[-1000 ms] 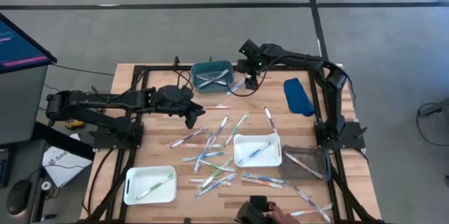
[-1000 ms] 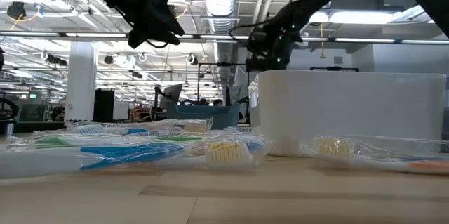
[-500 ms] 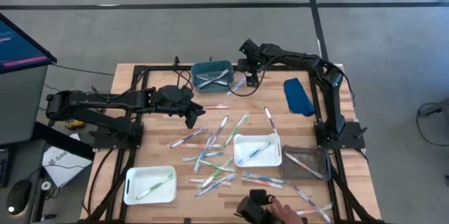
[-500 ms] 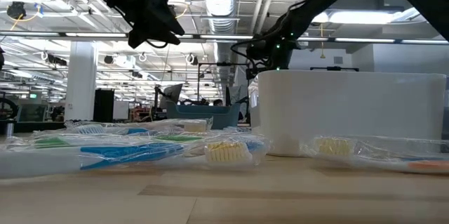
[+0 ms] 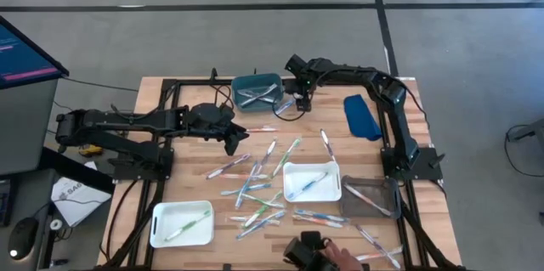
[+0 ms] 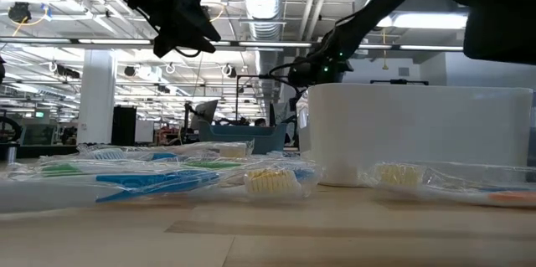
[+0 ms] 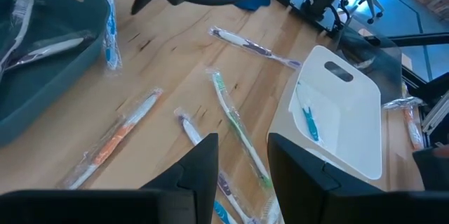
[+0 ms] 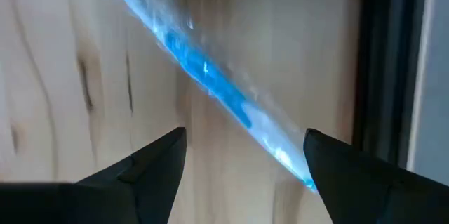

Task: Pick & Place Toothbrushes
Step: Put the blue toothbrush into the top white bin

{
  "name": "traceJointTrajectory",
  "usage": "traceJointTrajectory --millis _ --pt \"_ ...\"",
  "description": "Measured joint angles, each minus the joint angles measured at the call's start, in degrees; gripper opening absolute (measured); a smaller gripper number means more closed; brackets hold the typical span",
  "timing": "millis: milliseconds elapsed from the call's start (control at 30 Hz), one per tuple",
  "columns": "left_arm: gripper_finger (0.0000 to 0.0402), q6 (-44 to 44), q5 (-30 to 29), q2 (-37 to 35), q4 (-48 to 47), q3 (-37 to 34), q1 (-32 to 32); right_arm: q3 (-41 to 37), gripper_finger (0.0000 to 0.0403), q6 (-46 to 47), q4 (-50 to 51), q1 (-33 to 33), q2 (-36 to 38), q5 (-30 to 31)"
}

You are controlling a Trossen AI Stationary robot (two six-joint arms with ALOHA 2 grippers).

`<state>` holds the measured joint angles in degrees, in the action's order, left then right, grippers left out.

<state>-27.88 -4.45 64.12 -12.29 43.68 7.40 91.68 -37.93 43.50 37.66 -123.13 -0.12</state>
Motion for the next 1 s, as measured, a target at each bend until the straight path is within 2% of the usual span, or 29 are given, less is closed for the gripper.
traceJointTrajectory --millis 367,1000 --pt "0.0117 0.5 0.0 0.0 0.0 0.0 0.0 0.0 0.0281 -1.1 -0.6 1.7 0.0 -0.1" --pt "0.0117 0.6 0.0 0.0 0.0 0.0 0.0 -0.1 0.0281 2.4 -0.4 3.5 -1.0 -4.0"
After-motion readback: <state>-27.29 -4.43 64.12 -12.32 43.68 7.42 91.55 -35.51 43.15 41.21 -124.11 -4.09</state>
